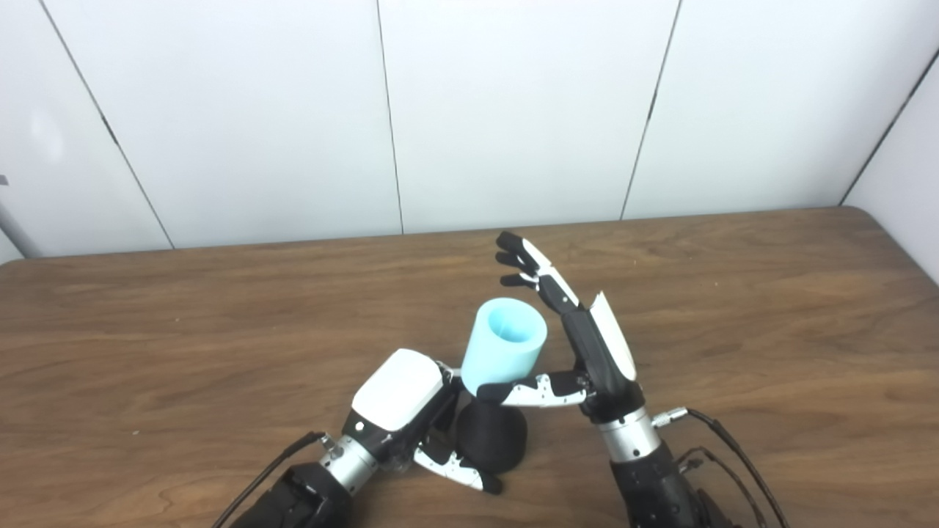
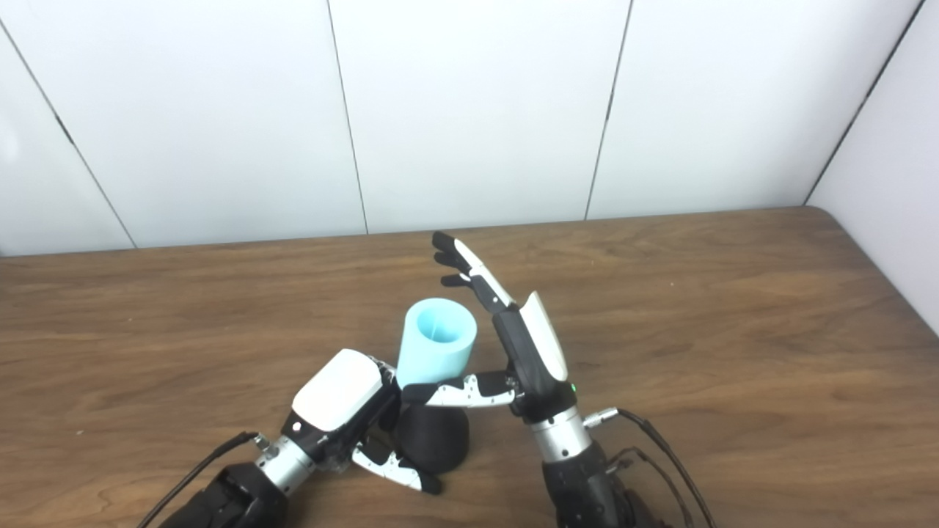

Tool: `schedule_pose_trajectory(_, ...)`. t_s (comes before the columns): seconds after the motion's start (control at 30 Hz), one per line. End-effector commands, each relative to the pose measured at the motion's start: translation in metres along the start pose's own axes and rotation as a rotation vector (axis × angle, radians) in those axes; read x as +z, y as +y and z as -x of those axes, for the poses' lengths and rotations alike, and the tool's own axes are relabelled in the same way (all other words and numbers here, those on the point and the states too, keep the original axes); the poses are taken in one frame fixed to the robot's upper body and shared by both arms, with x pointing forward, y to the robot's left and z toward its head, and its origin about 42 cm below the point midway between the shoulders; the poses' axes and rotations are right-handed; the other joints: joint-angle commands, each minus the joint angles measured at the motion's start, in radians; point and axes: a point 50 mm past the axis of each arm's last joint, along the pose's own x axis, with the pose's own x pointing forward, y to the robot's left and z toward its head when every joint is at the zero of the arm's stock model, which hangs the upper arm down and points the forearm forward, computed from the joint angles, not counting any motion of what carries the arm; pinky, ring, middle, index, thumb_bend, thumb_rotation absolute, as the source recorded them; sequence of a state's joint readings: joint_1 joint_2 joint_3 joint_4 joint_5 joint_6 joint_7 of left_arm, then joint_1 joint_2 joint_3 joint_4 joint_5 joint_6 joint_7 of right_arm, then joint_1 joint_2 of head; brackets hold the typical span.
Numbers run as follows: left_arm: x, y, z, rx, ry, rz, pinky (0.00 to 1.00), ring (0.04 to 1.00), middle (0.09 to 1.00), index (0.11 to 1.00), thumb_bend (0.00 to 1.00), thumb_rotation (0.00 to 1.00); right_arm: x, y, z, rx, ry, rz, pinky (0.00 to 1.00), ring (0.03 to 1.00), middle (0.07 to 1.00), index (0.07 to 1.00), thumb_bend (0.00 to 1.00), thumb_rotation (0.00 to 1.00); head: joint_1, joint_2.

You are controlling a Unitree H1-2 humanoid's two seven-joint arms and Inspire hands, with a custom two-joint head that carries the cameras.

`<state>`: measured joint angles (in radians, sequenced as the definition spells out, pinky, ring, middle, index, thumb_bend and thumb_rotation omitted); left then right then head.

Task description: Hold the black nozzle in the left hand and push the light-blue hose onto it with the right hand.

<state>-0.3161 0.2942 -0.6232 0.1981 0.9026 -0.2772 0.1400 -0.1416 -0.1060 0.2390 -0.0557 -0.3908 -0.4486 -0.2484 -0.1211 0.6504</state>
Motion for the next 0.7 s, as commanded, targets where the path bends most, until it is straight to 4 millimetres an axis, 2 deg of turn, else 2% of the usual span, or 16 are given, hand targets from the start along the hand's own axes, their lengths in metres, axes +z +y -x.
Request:
schedule_pose_trajectory(0.0,0.008,-0.067,0.046,-0.265,0.061,0.045,0.10,0.149,0.230,0.480,0.52,0.04,0.010,-0.010,-0.020,-0.050,-0.092,0.014,0.72,0.831,0.879,0.890,1.00,0.56,0.000,0.000)
schedule_pose_trajectory(0.27,0.007,-0.070,0.046,-0.270,0.064,0.041,0.10,0.149,0.230,0.481,0.52,0.04,0.011,-0.033,-0.027,-0.081,-0.122,0.072,0.71,0.843,0.876,0.871,1.00,0.63,-0.002,-0.005)
schedule_pose_trajectory(0.5,0.006,-0.069,0.045,-0.277,0.060,0.036,0.10,0.153,0.237,0.482,0.52,0.04,0.016,-0.052,-0.031,-0.092,-0.148,0.096,0.78,0.867,0.861,0.852,1.00,0.65,-0.005,-0.006)
schedule_pose_trajectory(0.67,0.006,-0.070,0.046,-0.271,0.063,0.041,0.11,0.158,0.240,0.480,0.52,0.04,0.018,-0.060,-0.028,-0.108,-0.160,0.127,0.75,0.858,0.856,0.849,1.00,0.70,-0.004,-0.006)
